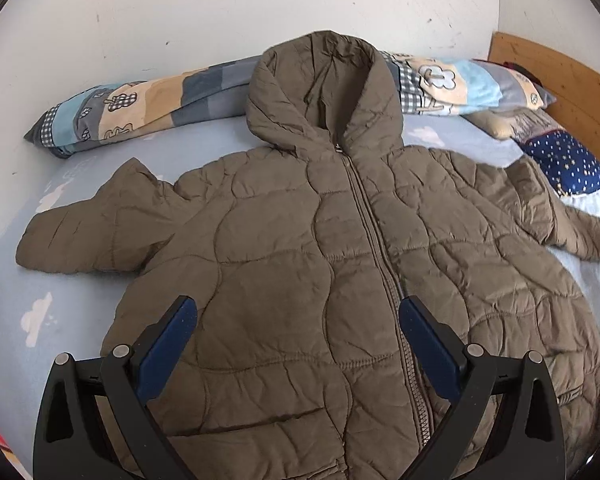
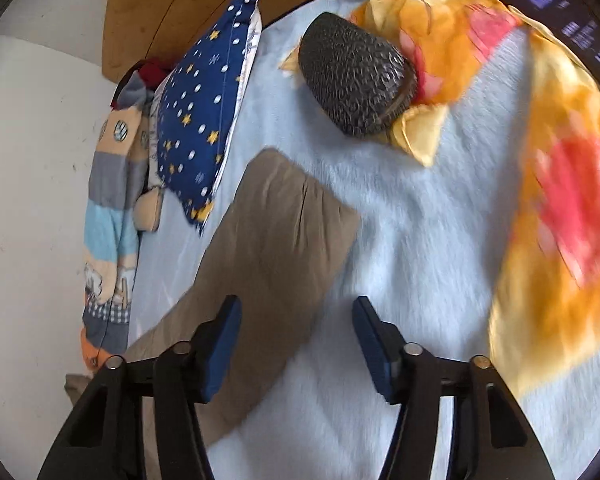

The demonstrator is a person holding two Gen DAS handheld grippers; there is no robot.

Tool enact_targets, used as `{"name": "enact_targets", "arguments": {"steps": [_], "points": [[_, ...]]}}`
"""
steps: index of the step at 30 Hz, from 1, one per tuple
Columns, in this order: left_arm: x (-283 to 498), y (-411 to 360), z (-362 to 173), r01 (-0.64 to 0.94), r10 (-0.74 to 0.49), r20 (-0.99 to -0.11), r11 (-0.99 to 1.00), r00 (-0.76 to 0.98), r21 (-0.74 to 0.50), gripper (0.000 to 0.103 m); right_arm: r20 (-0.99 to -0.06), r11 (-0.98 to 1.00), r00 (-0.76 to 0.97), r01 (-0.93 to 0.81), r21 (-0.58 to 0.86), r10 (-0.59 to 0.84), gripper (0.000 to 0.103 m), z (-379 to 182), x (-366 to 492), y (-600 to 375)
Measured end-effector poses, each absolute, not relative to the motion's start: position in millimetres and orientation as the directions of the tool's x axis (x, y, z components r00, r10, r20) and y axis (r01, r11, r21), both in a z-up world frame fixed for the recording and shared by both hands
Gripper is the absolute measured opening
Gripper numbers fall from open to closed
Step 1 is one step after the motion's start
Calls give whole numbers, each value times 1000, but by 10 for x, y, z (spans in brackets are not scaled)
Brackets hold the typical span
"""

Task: Fold large clothes
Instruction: 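Move the right gripper to the cuff of the sleeve beside it, then grasp the sleeve cuff with the right gripper and lift it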

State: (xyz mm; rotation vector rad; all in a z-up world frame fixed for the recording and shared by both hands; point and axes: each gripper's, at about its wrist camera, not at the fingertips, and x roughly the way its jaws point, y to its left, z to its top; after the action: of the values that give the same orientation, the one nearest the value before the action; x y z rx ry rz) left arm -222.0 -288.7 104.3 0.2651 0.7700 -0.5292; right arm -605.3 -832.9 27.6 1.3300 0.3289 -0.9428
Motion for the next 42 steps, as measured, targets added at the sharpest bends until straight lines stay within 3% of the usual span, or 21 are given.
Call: {"name": "enact_targets", "arguments": {"steps": [4,6,7,8,10,16,27,36,42], "points": [[-2223,-2908,1004,554,-355,-728,832,587,40,101,-685,-40,619,730,682,-385,57,75,-6005,-8523],[-2226,-2920,986,561,-357,-730,827,582,43,101,-678,-9,624,733,680,-389,43,88,-5949,-8566],[-2228,-2933,983,563,-355,-731,825,583,47,101,-681,12,625,740,673,-380,24,93,-5896,-8603],[-2232,-2944,979,564,-354,-730,824,584,52,101,-679,22,630,739,674,-377,18,106,-5878,-8607],[-2235,-2964,972,568,-355,-732,821,582,54,101,-671,27,617,744,667,-411,15,218,-5893,-8562],[-2275,-2977,994,578,-364,-724,814,586,59,101,-577,57,563,743,667,-592,14,970,-6085,-8419],[-2236,-2845,1065,553,-360,-710,831,605,50,101,-406,377,696,685,623,-593,14,2230,-5348,-7746],[-2165,-2606,1214,513,-356,-681,857,640,34,101,-281,664,873,485,569,-398,14,3009,-4304,-6578],[-2053,-2291,1332,462,-341,-659,887,671,11,101,-321,783,922,361,507,-217,14,2965,-3409,-5753]]}}
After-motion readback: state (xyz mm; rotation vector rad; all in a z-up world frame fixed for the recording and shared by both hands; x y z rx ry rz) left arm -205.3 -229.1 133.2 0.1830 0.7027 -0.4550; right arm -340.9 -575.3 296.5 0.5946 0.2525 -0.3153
